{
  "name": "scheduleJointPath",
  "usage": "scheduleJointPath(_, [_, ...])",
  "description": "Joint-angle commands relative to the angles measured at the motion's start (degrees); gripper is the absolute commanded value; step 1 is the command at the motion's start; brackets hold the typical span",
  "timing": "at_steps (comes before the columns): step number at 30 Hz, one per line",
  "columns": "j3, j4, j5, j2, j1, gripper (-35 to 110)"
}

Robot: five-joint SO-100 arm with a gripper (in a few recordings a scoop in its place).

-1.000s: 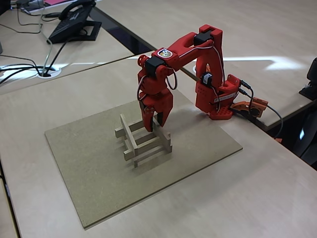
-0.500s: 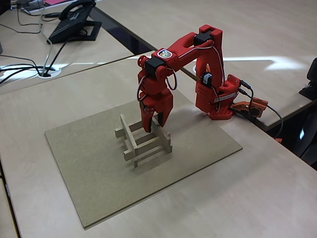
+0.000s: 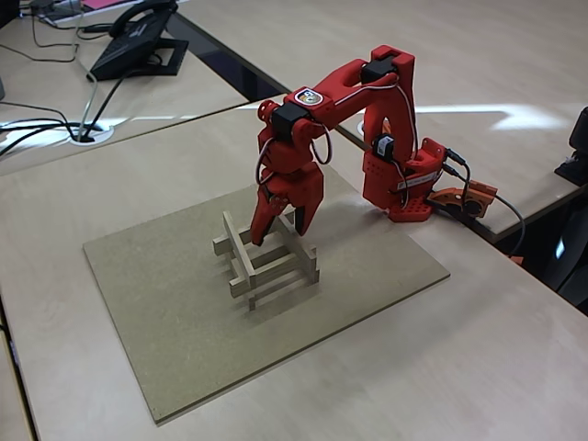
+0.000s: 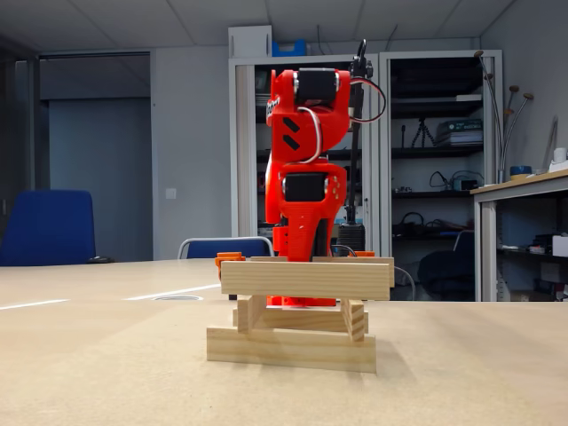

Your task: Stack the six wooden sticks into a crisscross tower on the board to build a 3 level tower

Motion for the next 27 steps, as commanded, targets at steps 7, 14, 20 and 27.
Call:
scheduleJointPath(7, [1.7, 2.6, 1.5, 13.4, -1.9, 33])
scheduleJointPath(14, [11.6, 2.8, 5.6, 32.1, -5.6, 29])
scheduleJointPath(20, [28.0, -10.3, 11.3, 49.0, -12.0, 15])
scheduleJointPath(27, [46.6, -36.4, 9.1, 63.5, -12.3, 0])
